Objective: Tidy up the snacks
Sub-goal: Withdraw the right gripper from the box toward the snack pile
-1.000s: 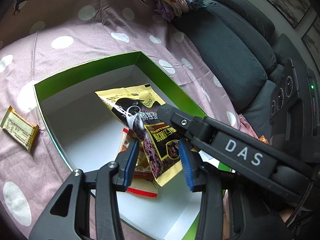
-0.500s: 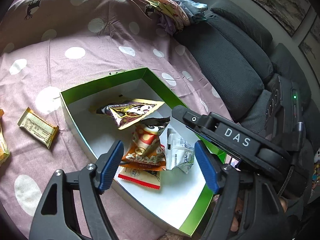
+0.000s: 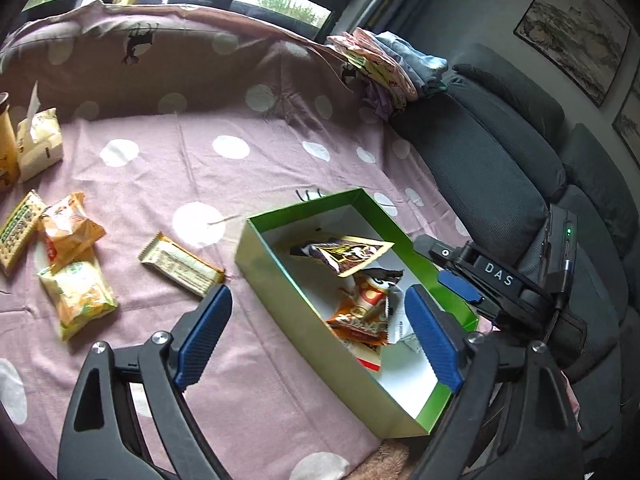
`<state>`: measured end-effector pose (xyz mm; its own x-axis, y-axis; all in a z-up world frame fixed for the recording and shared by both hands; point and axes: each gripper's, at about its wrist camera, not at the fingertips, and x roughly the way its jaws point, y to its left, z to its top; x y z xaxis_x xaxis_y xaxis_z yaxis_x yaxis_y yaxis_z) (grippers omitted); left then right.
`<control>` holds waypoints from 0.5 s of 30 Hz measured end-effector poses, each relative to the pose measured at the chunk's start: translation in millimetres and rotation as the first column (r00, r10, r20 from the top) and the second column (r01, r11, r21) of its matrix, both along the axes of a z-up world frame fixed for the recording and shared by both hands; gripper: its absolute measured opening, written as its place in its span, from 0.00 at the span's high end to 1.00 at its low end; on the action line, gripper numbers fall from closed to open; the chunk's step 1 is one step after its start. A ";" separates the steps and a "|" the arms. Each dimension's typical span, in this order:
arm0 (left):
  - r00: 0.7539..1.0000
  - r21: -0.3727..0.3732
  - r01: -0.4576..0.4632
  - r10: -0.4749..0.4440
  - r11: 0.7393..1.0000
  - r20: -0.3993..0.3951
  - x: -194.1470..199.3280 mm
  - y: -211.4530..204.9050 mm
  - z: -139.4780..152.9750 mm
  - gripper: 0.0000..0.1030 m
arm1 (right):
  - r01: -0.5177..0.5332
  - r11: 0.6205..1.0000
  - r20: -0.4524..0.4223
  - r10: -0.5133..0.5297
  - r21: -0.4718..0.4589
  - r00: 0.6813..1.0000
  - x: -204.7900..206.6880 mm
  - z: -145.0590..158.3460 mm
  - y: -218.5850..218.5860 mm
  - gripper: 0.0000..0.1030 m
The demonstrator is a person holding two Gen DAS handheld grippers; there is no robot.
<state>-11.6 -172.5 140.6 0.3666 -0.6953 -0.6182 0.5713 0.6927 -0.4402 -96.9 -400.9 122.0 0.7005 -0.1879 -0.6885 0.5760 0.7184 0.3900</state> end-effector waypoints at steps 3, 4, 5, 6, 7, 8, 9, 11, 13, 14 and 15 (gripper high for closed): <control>0.998 0.033 -0.066 0.066 0.997 0.014 4.6 27.9 -0.8 0.14 | 0.002 1.000 -0.003 -0.002 -0.010 1.000 1.5 0.9 2.4 0.22; 0.996 0.044 -0.088 0.087 0.995 0.023 4.8 37.9 -2.7 0.14 | -0.003 1.000 -0.004 0.003 -0.011 1.000 2.4 1.1 3.7 0.22; 0.994 0.053 -0.111 0.110 0.992 0.029 5.3 47.7 -5.6 0.14 | -0.009 1.000 -0.004 0.009 -0.013 1.000 3.4 1.5 5.2 0.22; 0.990 0.059 -0.136 0.135 0.989 0.030 6.6 58.2 -9.8 0.14 | -0.015 1.000 -0.004 0.015 -0.016 1.000 4.2 2.2 7.1 0.22; 0.987 0.063 -0.162 0.161 0.985 0.022 8.6 68.3 -15.0 0.14 | -0.019 1.000 -0.005 0.019 -0.021 1.000 5.2 2.9 9.6 0.22; 0.984 0.060 -0.180 0.180 0.982 0.004 11.6 78.3 -21.3 0.14 | -0.021 0.999 -0.005 0.020 -0.027 1.000 6.3 3.6 12.0 0.22; 0.982 0.044 -0.187 0.188 0.981 -0.020 16.0 88.6 -27.9 0.14 | -0.022 0.999 -0.006 0.022 -0.033 1.000 7.6 4.4 14.7 0.22; 0.978 -0.026 -0.199 0.197 0.980 -0.074 25.2 110.3 -42.6 0.14 | -0.026 0.998 -0.012 0.025 -0.055 1.000 10.5 6.0 20.6 0.21; 0.955 -0.055 -0.278 0.270 0.959 -0.124 34.0 130.8 -55.3 0.14 | -0.016 0.995 -0.028 0.013 -0.095 1.000 13.0 7.7 27.0 0.21; 0.946 -0.061 -0.308 0.298 0.949 -0.130 37.0 138.4 -58.0 0.14 | -0.003 0.993 -0.038 -0.001 -0.120 0.999 14.3 8.7 30.1 0.21; 0.938 -0.056 -0.332 0.322 0.942 -0.131 40.0 144.6 -59.0 0.14 | 0.005 0.990 -0.046 -0.012 -0.140 0.999 15.8 9.5 32.8 0.21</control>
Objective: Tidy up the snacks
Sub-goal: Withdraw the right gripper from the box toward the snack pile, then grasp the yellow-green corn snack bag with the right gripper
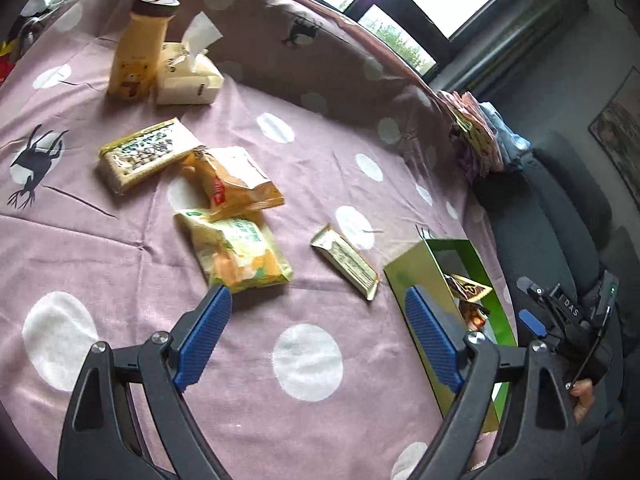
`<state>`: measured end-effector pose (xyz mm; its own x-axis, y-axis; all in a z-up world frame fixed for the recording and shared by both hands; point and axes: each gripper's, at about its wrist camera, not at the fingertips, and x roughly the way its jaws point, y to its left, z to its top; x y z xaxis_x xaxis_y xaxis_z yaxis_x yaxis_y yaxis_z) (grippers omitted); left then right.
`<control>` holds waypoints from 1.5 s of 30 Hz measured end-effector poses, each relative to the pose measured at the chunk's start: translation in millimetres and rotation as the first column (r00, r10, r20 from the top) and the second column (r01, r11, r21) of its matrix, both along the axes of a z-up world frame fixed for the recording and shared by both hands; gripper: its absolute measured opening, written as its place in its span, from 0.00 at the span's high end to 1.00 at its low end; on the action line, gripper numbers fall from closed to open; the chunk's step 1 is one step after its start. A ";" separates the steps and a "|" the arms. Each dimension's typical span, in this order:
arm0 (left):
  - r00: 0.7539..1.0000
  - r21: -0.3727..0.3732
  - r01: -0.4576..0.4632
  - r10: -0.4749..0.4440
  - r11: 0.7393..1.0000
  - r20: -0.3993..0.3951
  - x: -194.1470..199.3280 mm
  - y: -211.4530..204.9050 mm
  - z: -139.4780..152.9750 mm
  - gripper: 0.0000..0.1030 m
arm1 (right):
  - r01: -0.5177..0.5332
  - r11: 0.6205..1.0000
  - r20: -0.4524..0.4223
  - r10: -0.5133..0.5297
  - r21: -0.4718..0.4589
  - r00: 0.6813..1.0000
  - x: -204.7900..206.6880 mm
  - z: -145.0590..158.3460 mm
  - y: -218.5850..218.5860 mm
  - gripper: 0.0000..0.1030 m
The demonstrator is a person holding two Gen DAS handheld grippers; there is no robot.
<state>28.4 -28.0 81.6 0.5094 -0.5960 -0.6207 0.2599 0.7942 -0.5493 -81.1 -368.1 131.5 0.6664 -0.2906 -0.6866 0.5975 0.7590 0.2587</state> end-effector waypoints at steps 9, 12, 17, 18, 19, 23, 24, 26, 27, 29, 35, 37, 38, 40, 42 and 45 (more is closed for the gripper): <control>0.994 0.035 -0.107 0.106 0.994 0.035 5.4 30.0 -0.3 0.01 | -0.080 0.994 -0.044 0.076 -0.074 0.996 19.3 -1.4 33.6 0.21; 0.993 0.018 -0.115 0.114 0.993 0.029 6.9 35.2 -1.6 0.01 | -0.124 0.988 -0.035 0.122 -0.087 0.992 23.5 0.8 48.1 0.21; 0.986 0.050 -0.162 0.160 0.986 0.042 6.6 43.0 -1.3 0.01 | -0.202 0.972 -0.009 0.203 -0.121 0.979 29.7 4.8 74.4 0.20; 0.983 0.072 -0.178 0.175 0.981 0.056 5.9 43.4 -0.8 0.01 | -0.215 0.969 0.001 0.217 -0.124 0.976 30.2 5.6 78.9 0.20; 0.978 0.106 -0.201 0.194 0.974 0.074 4.9 43.4 -0.2 0.01 | -0.222 0.967 0.020 0.226 -0.129 0.974 30.2 6.9 83.7 0.20; 0.976 0.172 -0.209 0.193 0.963 0.105 4.8 43.0 -0.8 0.01 | -0.236 0.960 0.088 0.251 -0.150 0.964 31.0 9.9 97.9 0.10; 0.974 0.180 -0.217 0.200 0.959 0.108 5.7 44.2 -1.5 0.01 | -0.249 0.957 0.093 0.264 -0.148 0.960 32.3 9.2 100.7 0.10; 0.968 0.211 -0.243 0.221 0.947 0.121 7.2 45.9 -2.8 0.01 | -0.282 0.950 0.087 0.295 -0.135 0.952 37.5 5.9 106.4 0.10; 0.965 0.230 -0.255 0.230 0.939 0.130 7.9 46.5 -4.0 0.01 | -0.301 0.945 0.083 0.312 -0.126 0.946 41.1 3.4 109.9 0.10; 0.960 0.272 -0.273 0.241 0.923 0.144 11.5 46.2 -7.9 0.01 | -0.340 0.935 0.072 0.348 -0.101 0.935 49.7 -2.0 116.1 0.10; 0.977 0.277 -0.211 0.199 0.937 0.071 29.7 38.6 -25.0 0.01 | -0.500 0.863 0.014 0.500 0.067 0.866 91.5 -25.2 141.9 0.10; 0.981 0.271 -0.192 0.190 0.943 0.035 35.8 34.4 -31.2 0.01 | -0.558 0.821 -0.013 0.563 0.116 0.826 111.3 -35.5 154.0 0.10; 0.984 0.257 -0.175 0.178 0.950 0.010 38.5 32.7 -34.4 0.01 | -0.581 0.802 -0.026 0.589 0.141 0.807 122.0 -41.4 159.2 0.10; 0.987 0.231 -0.146 0.158 0.962 -0.037 42.6 28.7 -40.2 0.01 | -0.599 0.776 -0.061 0.620 0.199 0.782 143.6 -55.0 168.8 0.10; 0.985 0.237 -0.141 0.161 0.961 -0.068 45.4 25.2 -45.9 0.01 | -0.607 0.762 -0.108 0.639 0.226 0.761 161.5 -67.3 179.7 0.10; 0.984 0.228 -0.117 0.144 0.967 -0.104 48.5 21.0 -54.2 0.01 | -0.644 0.718 -0.114 0.686 0.264 0.719 175.0 -84.4 194.2 0.11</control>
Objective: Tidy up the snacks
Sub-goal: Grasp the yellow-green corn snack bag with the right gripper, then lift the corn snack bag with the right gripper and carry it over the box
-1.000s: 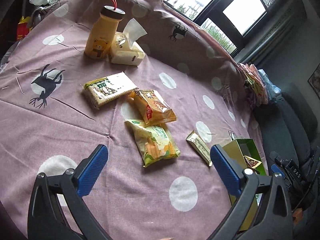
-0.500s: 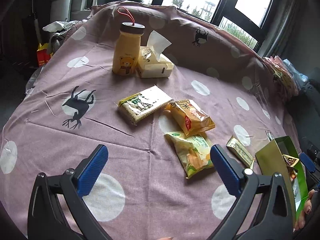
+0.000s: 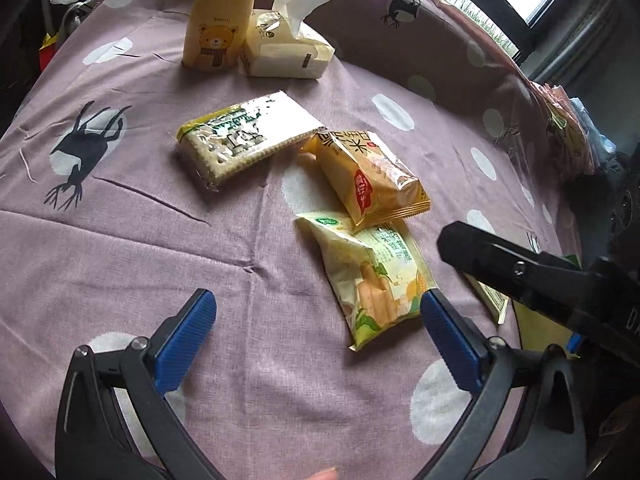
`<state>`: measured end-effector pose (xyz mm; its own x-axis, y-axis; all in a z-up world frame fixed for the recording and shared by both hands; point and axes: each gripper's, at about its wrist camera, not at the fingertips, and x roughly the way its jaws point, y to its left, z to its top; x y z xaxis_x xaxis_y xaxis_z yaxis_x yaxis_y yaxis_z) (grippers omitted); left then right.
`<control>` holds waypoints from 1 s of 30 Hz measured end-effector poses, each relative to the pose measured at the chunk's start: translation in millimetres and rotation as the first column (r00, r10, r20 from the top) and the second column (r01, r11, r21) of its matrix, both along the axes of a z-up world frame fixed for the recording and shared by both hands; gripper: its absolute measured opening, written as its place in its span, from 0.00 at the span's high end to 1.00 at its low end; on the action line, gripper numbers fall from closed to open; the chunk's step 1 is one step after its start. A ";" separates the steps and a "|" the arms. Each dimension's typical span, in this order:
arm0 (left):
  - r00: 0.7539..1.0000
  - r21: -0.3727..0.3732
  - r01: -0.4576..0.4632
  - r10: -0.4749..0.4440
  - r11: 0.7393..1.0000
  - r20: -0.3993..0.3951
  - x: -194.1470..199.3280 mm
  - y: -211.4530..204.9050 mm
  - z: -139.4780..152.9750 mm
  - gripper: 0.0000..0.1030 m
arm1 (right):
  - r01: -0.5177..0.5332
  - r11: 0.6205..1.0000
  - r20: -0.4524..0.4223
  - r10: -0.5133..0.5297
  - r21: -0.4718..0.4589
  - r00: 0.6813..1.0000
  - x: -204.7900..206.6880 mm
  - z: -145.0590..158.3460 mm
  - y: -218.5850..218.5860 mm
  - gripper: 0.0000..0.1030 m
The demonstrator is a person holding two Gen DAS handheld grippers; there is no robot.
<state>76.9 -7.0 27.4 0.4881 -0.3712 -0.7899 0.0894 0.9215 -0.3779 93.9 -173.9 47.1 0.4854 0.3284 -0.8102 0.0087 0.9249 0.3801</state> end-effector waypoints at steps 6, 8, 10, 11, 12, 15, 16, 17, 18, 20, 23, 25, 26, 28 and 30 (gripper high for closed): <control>1.000 0.027 0.023 -0.023 0.999 0.001 -3.0 -11.5 -5.0 0.11 | -0.019 0.998 -0.095 0.024 0.051 0.995 9.6 -30.3 5.6 0.27; 0.999 0.038 0.037 -0.038 0.999 0.008 -4.9 -15.9 -5.5 0.15 | -0.018 1.000 -0.091 0.020 0.023 0.996 8.4 -33.4 6.4 0.36; 0.999 0.044 0.042 -0.043 0.998 0.013 -4.9 -17.9 -7.0 0.24 | -0.030 0.999 -0.080 0.031 0.013 0.996 7.8 -32.6 8.7 0.40; 0.999 0.046 0.044 -0.045 0.998 0.012 -4.7 -18.5 -7.5 0.33 | -0.041 0.999 -0.078 0.043 0.020 0.996 7.0 -32.9 9.9 0.45; 0.998 0.045 0.057 -0.058 0.997 0.012 -4.5 -20.0 -7.9 0.41 | -0.057 0.998 -0.079 0.059 0.033 0.995 6.9 -33.9 12.4 0.47; 0.995 -0.021 0.103 -0.103 0.994 0.002 -4.9 -22.6 -10.2 0.67 | -0.072 0.997 -0.084 0.074 0.027 0.994 4.9 -35.2 16.6 0.54; 0.994 -0.035 0.109 -0.109 0.993 -0.005 -4.6 -23.8 -11.5 0.68 | -0.074 0.997 -0.085 0.075 0.021 0.994 4.5 -35.2 17.8 0.56; 0.994 -0.023 0.112 -0.112 0.993 0.003 -5.3 -25.4 -11.4 0.68 | -0.074 0.997 -0.084 0.076 0.019 0.994 3.9 -34.9 18.4 0.57; 0.993 -0.012 0.118 -0.117 0.993 0.011 -6.2 -26.8 -10.8 0.69 | -0.073 0.997 -0.083 0.075 0.025 0.994 3.0 -35.0 18.2 0.58; 0.992 0.003 0.123 -0.123 0.992 0.015 -8.3 -29.2 -8.5 0.71 | -0.074 0.997 -0.076 0.077 0.037 0.994 1.1 -35.1 18.2 0.60; 0.991 0.014 0.133 -0.133 0.991 0.015 -15.4 -31.0 -2.3 0.71 | -0.078 0.994 -0.071 0.084 0.083 0.994 -3.7 -33.3 18.8 0.60; 0.989 0.028 0.145 -0.146 0.989 0.032 -22.1 -34.8 4.3 0.71 | -0.098 0.990 -0.054 0.103 0.102 0.993 -10.1 -27.5 23.7 0.60; 0.987 0.042 0.151 -0.153 0.988 0.044 -26.0 -37.5 7.8 0.71 | -0.106 0.990 -0.041 0.110 0.095 0.993 -14.0 -23.2 27.3 0.60; 0.983 0.068 0.161 -0.166 0.985 0.078 -34.1 -40.1 15.1 0.73 | -0.105 0.994 -0.010 0.106 0.042 0.994 -22.9 -13.4 34.4 0.60; 0.978 0.056 0.176 -0.181 0.983 0.100 -40.1 -39.7 22.7 0.72 | -0.094 0.994 0.012 0.094 0.056 0.996 -31.1 -5.7 31.9 0.60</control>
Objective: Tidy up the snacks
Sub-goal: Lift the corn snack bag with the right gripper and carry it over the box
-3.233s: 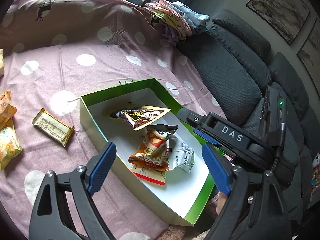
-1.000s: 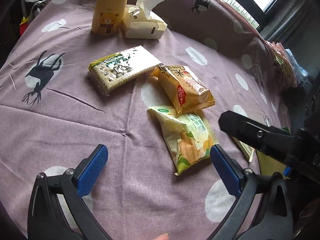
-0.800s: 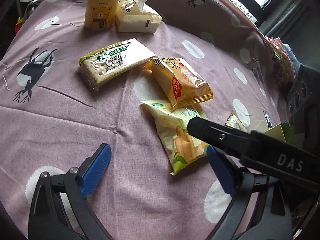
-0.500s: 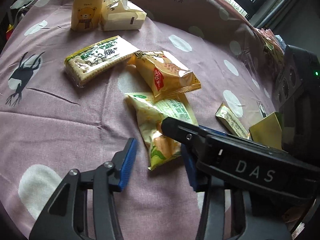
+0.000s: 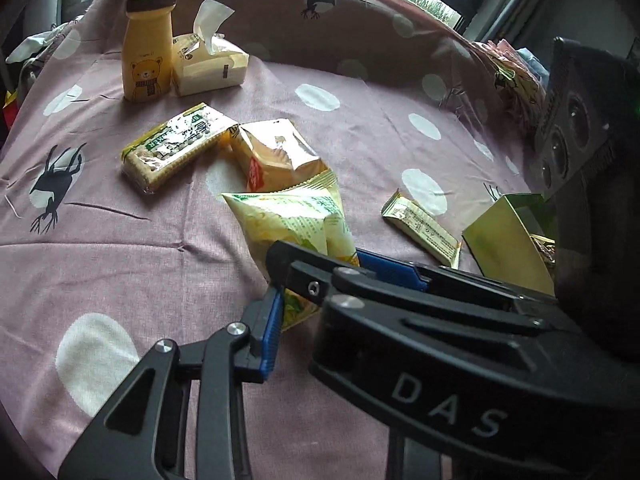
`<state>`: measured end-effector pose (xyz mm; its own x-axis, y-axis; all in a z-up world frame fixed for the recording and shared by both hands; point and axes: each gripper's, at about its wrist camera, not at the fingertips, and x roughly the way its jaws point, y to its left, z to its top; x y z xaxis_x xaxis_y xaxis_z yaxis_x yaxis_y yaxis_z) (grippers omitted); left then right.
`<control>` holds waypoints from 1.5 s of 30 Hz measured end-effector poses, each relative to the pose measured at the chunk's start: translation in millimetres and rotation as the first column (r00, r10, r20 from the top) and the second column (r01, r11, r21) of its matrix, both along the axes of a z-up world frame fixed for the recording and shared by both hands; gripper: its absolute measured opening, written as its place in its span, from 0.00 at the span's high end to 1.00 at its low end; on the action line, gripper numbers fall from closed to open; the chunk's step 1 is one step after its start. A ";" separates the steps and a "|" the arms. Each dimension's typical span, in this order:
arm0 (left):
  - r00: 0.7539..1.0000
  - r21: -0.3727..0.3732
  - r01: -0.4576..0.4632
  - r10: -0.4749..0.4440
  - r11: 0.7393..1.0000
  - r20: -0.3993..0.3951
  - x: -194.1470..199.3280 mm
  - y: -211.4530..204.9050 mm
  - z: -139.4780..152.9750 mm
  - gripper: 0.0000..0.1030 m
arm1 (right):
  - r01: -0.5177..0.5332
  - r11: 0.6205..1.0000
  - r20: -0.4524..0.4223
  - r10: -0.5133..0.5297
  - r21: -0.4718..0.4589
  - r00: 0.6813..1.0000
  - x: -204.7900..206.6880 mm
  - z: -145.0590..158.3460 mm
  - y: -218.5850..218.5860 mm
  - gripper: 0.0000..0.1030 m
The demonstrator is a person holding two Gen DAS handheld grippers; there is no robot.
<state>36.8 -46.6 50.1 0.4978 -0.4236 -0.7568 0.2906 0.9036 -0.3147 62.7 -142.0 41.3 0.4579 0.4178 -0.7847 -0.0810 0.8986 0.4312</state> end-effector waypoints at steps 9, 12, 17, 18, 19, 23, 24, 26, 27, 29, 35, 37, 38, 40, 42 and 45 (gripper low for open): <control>0.981 -0.052 0.103 -0.092 0.993 0.173 -39.3 -12.6 43.7 0.72 | 0.059 0.998 0.147 -0.064 0.038 0.987 -45.4 50.7 -20.2 0.60; 0.962 -0.041 0.136 -0.122 0.990 0.243 -54.8 -23.1 57.5 0.72 | 0.092 0.993 0.191 -0.103 0.068 0.976 -66.3 64.0 -33.1 0.60; 0.938 -0.064 0.148 -0.119 0.987 0.326 -69.5 -35.9 77.2 0.72 | 0.109 0.987 0.231 -0.134 0.115 0.964 -82.9 84.3 -51.0 0.60; 0.930 -0.059 0.154 -0.124 0.986 0.345 -71.8 -39.4 81.6 0.71 | 0.113 0.987 0.250 -0.138 0.114 0.958 -85.9 89.3 -53.6 0.60; 0.923 -0.053 0.162 -0.132 0.985 0.361 -73.9 -43.3 86.0 0.71 | 0.113 0.987 0.268 -0.141 0.116 0.953 -88.9 93.7 -56.2 0.60; 0.897 -0.049 0.204 -0.167 0.978 0.409 -78.5 -59.1 101.9 0.70 | 0.131 0.978 0.311 -0.177 0.164 0.934 -100.6 108.3 -75.2 0.60; 0.890 -0.043 0.221 -0.184 0.974 0.417 -79.9 -64.4 105.4 0.70 | 0.134 0.974 0.319 -0.188 0.184 0.929 -104.0 111.2 -82.0 0.60; 0.876 -0.037 0.251 -0.211 0.967 0.433 -82.8 -75.8 109.9 0.70 | 0.146 0.971 0.338 -0.204 0.189 0.919 -111.3 116.2 -93.4 0.60; 0.868 -0.034 0.267 -0.224 0.963 0.443 -84.5 -81.5 111.7 0.70 | 0.155 0.970 0.349 -0.214 0.189 0.912 -114.8 118.6 -98.8 0.60; 0.855 -0.036 0.298 -0.250 0.954 0.455 -86.3 -92.4 115.5 0.70 | 0.178 0.965 0.365 -0.239 0.194 0.900 -122.1 122.6 -110.2 0.60; 0.825 -0.025 0.372 -0.318 0.928 0.468 -92.1 -125.7 123.6 0.70 | 0.237 0.939 0.381 -0.320 0.250 0.867 -138.6 127.0 -145.4 0.60; 0.811 -0.018 0.397 -0.342 0.917 0.474 -93.5 -135.5 125.4 0.70 | 0.259 0.931 0.386 -0.344 0.257 0.856 -144.3 128.2 -153.9 0.60; 0.804 -0.014 0.409 -0.353 0.912 0.477 -94.2 -139.9 126.5 0.70 | 0.270 0.928 0.391 -0.356 0.259 0.849 -147.7 129.3 -158.0 0.60; 0.794 -0.005 0.426 -0.372 0.905 0.481 -95.5 -149.3 127.8 0.70 | 0.291 0.918 0.395 -0.381 0.268 0.836 -153.4 130.3 -165.3 0.60; 0.785 0.005 0.441 -0.388 0.898 0.482 -97.3 -158.5 127.0 0.70 | 0.309 0.909 0.396 -0.402 0.279 0.826 -158.1 130.6 -173.8 0.60; 0.776 0.009 0.467 -0.415 0.884 0.475 -97.1 -171.0 124.4 0.70 | 0.343 0.897 0.387 -0.432 0.279 0.815 -163.1 129.7 -184.6 0.60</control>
